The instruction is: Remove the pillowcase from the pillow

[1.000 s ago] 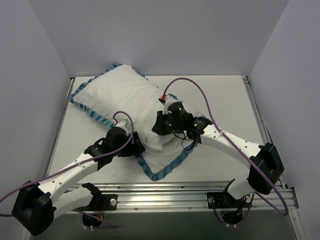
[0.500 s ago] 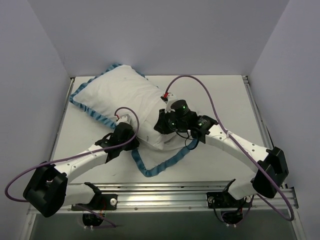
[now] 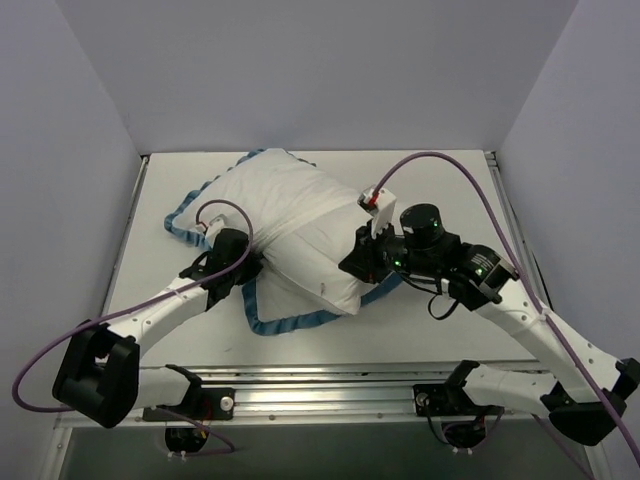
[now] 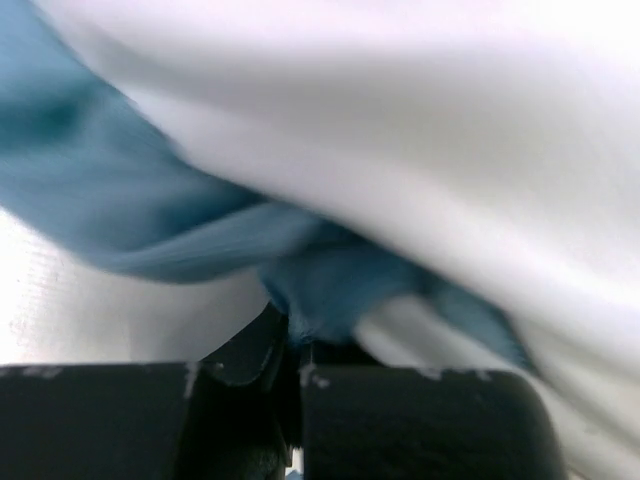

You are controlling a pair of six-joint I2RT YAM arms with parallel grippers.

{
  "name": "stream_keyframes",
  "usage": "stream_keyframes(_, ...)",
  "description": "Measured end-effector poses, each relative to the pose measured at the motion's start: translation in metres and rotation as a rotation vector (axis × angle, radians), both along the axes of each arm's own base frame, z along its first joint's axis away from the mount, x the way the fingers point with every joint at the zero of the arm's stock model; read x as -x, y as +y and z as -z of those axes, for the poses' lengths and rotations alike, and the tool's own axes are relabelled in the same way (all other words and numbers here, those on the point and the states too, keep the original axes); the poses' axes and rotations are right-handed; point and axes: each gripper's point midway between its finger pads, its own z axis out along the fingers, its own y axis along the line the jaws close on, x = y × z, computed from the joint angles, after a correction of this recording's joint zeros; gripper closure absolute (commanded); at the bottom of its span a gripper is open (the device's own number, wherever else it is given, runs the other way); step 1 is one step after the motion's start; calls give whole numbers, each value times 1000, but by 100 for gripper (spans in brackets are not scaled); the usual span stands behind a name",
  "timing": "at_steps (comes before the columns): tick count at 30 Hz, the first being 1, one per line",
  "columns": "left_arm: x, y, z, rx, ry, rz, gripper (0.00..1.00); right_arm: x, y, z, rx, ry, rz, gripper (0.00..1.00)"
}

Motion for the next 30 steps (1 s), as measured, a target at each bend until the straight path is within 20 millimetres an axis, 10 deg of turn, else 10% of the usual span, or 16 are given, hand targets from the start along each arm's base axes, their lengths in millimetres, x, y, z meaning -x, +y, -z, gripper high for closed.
stream_keyframes(6, -15, -7, 1, 30, 24, 17, 83, 35, -17, -6, -12, 2, -87, 100)
stream_keyframes(12, -8, 1, 0, 11, 29, 60, 33, 53, -18, 6, 3, 50, -169, 33)
stream_keyframes(16, 6, 16, -25, -9, -13, 68, 11, 54, -8, 2, 8, 37, -237, 23)
stream_keyframes(23, 26, 16, -97, 39, -134, 131, 9, -1, -2, 7, 89, 21, -99, 14)
stream_keyframes(30, 14, -1, -83, 42, -44, 188, 9, -108, -100, 76, 219, 179, 419, 17)
